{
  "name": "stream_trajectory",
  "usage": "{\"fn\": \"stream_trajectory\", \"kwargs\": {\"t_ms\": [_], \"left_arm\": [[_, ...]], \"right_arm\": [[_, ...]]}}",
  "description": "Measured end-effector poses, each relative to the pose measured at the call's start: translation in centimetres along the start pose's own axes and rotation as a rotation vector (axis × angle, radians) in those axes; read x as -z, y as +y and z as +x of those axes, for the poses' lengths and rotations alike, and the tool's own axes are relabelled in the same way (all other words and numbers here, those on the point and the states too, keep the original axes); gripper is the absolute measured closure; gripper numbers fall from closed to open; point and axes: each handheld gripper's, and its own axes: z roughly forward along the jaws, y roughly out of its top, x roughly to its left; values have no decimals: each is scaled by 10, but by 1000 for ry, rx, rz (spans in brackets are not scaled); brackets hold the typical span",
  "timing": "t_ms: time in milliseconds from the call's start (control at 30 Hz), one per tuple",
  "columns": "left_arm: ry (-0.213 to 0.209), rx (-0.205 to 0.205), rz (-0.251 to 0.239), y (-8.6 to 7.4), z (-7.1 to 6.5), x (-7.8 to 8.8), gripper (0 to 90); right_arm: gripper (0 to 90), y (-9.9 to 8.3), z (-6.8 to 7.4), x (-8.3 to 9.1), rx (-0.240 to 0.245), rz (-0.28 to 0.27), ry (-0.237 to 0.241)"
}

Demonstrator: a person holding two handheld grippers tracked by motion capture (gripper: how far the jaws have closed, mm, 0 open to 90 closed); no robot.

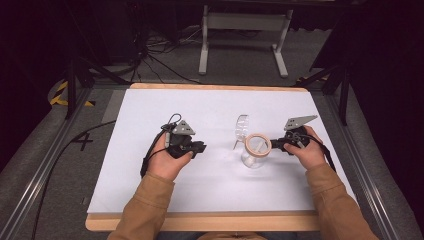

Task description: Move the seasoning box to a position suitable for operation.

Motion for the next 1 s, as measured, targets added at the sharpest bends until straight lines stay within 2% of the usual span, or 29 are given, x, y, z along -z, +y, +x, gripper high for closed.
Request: {"fn": "stream_trajectory", "kwargs": {"t_ms": [167,433,1000], "left_arm": [[-3,6,-4,1,1,0,809],[-12,8,-18,3,4,-2,809],[-39,15,-21,11,7,-11,812]], "right_arm": [[900,0,1,0,-1,6,0],[900,0,11,4,18,37,12],[900,-2,43,12,74,90,49]]}}
